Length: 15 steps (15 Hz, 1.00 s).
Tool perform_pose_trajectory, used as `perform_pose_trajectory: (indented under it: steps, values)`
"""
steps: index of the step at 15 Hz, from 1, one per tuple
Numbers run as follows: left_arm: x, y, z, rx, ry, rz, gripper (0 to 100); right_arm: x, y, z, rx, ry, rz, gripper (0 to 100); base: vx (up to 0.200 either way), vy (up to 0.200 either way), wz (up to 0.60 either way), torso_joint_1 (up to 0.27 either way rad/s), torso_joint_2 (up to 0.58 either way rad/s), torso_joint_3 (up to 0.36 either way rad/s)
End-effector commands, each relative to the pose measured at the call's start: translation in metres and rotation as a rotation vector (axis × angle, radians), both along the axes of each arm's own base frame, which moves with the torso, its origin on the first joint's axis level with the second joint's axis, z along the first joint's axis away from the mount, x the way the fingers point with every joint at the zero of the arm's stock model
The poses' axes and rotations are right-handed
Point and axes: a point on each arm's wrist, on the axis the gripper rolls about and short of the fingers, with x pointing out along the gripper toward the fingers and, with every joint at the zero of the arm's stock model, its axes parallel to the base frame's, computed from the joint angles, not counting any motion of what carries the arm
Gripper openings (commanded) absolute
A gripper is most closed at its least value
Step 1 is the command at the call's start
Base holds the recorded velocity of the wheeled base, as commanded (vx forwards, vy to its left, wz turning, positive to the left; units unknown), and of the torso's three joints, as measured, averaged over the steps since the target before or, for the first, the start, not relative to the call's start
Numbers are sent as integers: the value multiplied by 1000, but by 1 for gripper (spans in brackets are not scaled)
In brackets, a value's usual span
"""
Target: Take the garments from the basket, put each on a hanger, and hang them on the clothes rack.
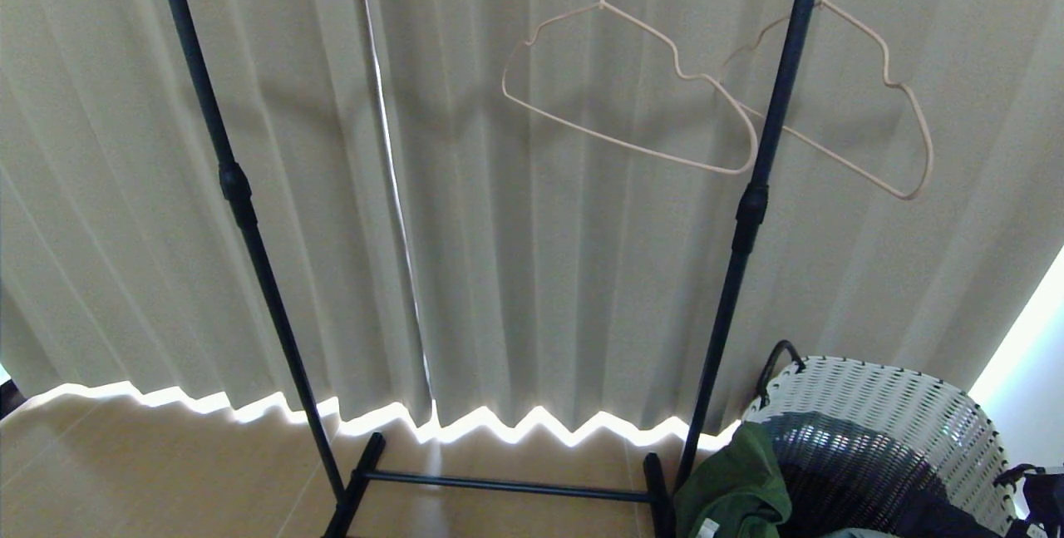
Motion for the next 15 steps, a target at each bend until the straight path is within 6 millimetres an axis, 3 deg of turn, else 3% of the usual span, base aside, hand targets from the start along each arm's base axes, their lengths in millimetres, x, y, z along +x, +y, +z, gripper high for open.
perform_pose_trajectory:
  steps: [1, 4, 6, 10, 15]
  values:
    - [0, 0, 0, -1, -1, 0, 100, -4, 1, 4, 3, -21, 11, 0, 0, 0, 0, 0, 0, 0]
    - [0, 0, 0, -1, -1, 2, 100, -8, 2, 9, 7, -61, 26, 0, 0, 0, 0, 0, 0, 0]
    - [0, 0, 0, -1, -1, 2, 100, -12, 2, 19, 54, -179, -2, 0, 0, 0, 0, 0, 0, 0]
    - [0, 0, 0, 0, -1, 0, 100, -33, 0, 52, 130, -510, -33, 0, 0, 0, 0, 0, 0, 0]
    - [0, 0, 0, 0, -1, 0, 100, -30, -5, 85, 146, -700, -98, 0, 0, 0, 0, 0, 0, 0]
